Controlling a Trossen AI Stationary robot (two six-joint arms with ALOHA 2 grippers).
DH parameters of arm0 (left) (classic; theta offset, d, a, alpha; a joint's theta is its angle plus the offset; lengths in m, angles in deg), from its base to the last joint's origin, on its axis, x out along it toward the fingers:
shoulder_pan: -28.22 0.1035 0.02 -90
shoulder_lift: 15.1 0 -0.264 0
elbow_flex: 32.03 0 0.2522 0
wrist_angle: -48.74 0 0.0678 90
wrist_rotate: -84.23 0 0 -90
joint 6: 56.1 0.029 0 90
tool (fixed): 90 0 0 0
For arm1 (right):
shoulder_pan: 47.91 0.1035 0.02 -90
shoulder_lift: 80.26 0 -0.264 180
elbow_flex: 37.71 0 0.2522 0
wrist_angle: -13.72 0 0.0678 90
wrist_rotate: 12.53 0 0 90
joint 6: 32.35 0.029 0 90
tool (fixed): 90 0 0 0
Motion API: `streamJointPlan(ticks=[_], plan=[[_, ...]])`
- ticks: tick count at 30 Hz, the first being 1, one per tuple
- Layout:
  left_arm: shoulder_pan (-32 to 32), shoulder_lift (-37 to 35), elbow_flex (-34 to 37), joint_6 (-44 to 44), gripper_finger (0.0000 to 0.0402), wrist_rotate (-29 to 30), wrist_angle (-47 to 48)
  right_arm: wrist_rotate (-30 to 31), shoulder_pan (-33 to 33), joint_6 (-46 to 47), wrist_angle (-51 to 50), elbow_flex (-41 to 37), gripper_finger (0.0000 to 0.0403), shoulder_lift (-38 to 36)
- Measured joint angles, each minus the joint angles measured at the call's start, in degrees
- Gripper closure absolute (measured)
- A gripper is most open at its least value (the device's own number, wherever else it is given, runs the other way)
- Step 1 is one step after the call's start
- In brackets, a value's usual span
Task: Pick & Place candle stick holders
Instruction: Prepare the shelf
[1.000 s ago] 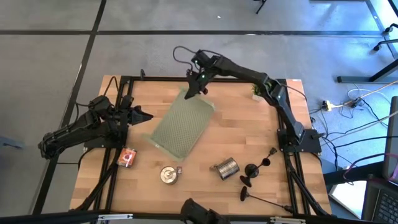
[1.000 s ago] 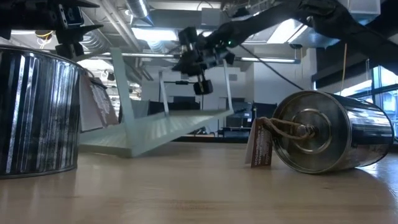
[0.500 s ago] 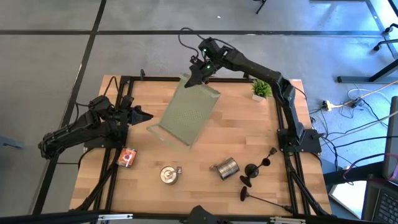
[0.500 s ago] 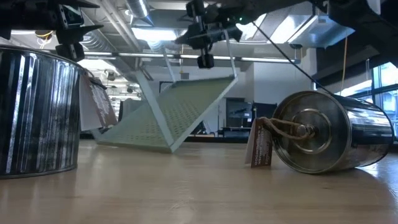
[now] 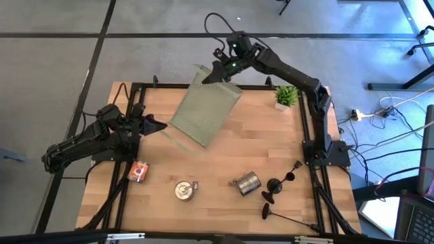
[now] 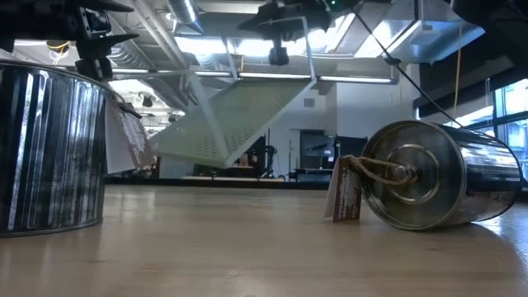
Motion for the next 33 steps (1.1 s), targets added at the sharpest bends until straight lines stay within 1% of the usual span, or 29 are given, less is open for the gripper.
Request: streamJointPlan(ticks=[2, 5, 7, 9, 11, 14, 18, 21, 24, 26, 30, 33], plan=[[0.0, -0.1, 0.0, -0.5, 0.0245, 1.0, -5.4, 1.6, 0.1, -0.6, 0.0, 0.0, 0.0403, -1.2], [0.0, -0.7, 0.0, -2.3, 0.0245, 3.4, -19.1, 3.5, 0.5, -1.7, -0.1, 0.0, 0.0403, -2.7], [0.1, -1.1, -0.1, -4.1, 0.0245, 7.4, -25.8, 3.7, 0.9, -2.1, -0.5, 0.0, 0.0403, -3.8], [0.1, -1.6, -0.1, -5.7, 0.0245, 11.6, -28.8, 3.7, 1.4, -2.5, -0.8, 0.0, 0.0403, -5.2], [0.1, -1.7, -0.1, -6.3, 0.0245, 13.7, -28.7, 3.6, 2.3, -3.2, -1.6, 0.0, 0.0403, -6.6], [0.1, -1.6, 0.0, -6.1, 0.0245, 13.9, -23.9, 3.4, 4.2, -3.7, -4.2, 0.0, 0.0403, -8.6], [0.1, -1.3, 0.0, -4.4, 0.0245, 14.8, -16.3, 3.4, 8.4, -3.7, -6.5, 0.0, 0.0403, -11.2], [0.1, -0.1, 0.0, -4.0, 0.0245, 15.1, -14.0, 3.4, 11.8, -3.4, -8.1, 0.0, 0.0403, -13.1], [0.1, 3.0, 0.0, -4.1, 0.0244, 11.6, -13.5, 4.2, 15.2, -2.3, -8.5, 0.0, 0.0403, -14.4], [0.1, 5.8, 0.0, -4.2, 0.0243, 7.4, -14.1, 5.6, 17.3, -1.5, -8.5, 0.0, 0.0402, -15.1], [0.1, 11.9, 0.0, -2.3, 0.0238, -2.2, -18.9, 7.3, 20.0, -0.5, -8.7, 0.0, 0.0402, -16.1], [0.1, 16.3, 0.0, -1.4, 0.0236, -4.5, -21.8, 9.8, 21.2, 0.6, -9.7, 0.0, 0.0402, -16.5]])
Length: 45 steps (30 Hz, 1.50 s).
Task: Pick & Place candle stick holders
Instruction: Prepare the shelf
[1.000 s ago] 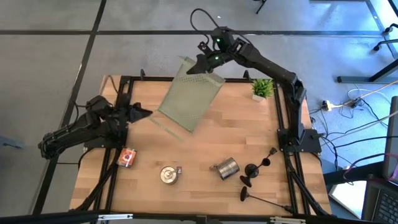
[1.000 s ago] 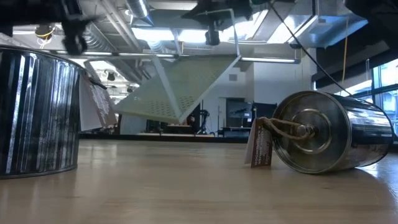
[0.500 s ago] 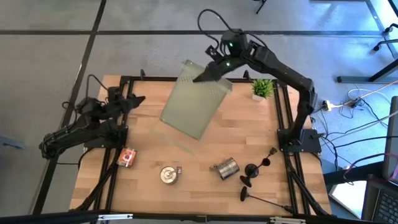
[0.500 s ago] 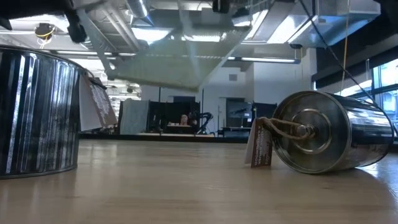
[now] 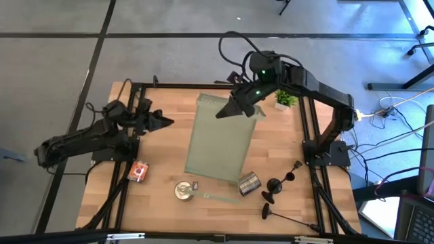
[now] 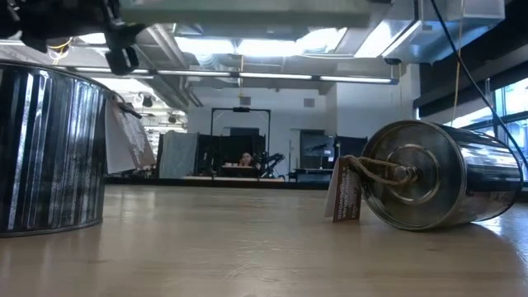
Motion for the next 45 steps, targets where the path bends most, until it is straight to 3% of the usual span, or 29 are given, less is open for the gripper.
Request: streamJointPlan(ticks=[12, 19, 25, 35, 45], plan=[[-1.9, 19.5, -2.3, 0.5, 0.0235, -6.1, -19.5, 4.5, 2.9, 0.7, 0.2, 0.0, 0.0402, -0.1], [-2.0, 29.1, -11.0, 5.0, 0.0235, -12.2, -19.6, 5.0, 3.5, 2.1, 0.8, 0.0, 0.0402, -0.1], [-2.7, 33.1, -14.8, 8.2, 0.0235, -12.8, -18.4, 5.7, 3.5, 2.4, 0.7, 0.0, 0.0403, -0.1], [-5.7, 37.5, -14.8, 9.5, 0.0235, -12.8, -17.8, 5.8, 3.5, 2.8, 0.6, 0.0, 0.0403, -0.1], [-9.8, 41.4, -14.8, 7.4, 0.0244, -11.0, -24.8, 5.6, 3.5, 2.4, 0.6, 0.0, 0.0403, -0.1]])
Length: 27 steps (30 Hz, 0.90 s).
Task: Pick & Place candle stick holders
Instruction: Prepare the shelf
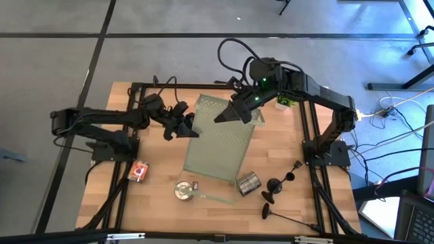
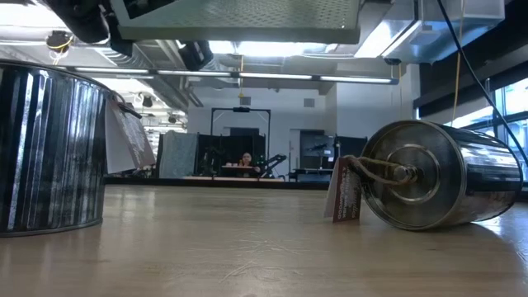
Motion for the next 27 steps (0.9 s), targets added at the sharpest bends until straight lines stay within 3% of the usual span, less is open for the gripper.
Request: streamJointPlan(ticks=[9, 21, 27], plan=[[-0.2, 1.8, 0.0, -0.1, 0.0265, 1.1, -0.3, 0.8, 0.0, 0.0, 0.0, 0.0, 0.0403, 0.0], [1.6, 1.6, 0.0, -0.3, 0.0383, -0.1, 0.9, 1.0, 0.0, 1.6, -0.5, 0.0, 0.0402, 0.1], [1.6, 0.3, -0.3, -0.1, 0.0387, 0.2, 2.9, 1.5, -0.5, 2.3, 0.8, 0.0, 0.0394, 0.1]])
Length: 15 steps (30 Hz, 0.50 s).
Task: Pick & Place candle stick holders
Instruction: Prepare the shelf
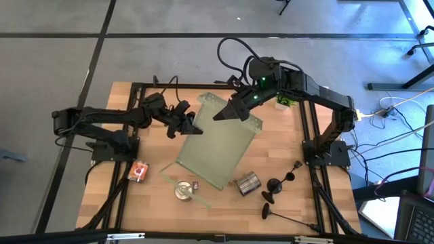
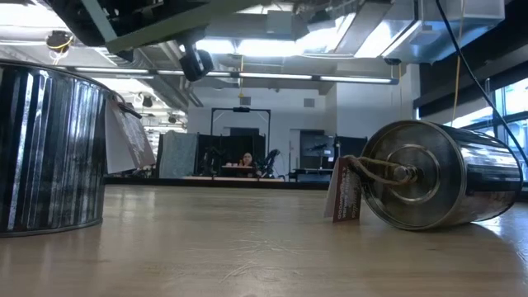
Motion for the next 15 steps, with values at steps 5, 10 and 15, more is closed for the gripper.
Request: streamJointPlan(ticks=[5, 10, 15], plan=[[0.7, -3.3, -4.6, 4.7, 0.0387, 1.3, 10.8, 4.4, -0.6, -0.1, 2.6, 0.1, 0.0363, -1.4], [0.8, -8.8, -11.5, 16.9, 0.0387, 4.9, 30.5, 12.7, -2.1, -0.1, 4.8, 0.3, 0.031, -3.7], [0.8, -13.2, -17.9, 26.3, 0.0388, 16.1, 50.2, 22.2, -3.1, -2.2, 4.8, 0.2, 0.0241, -6.2]])
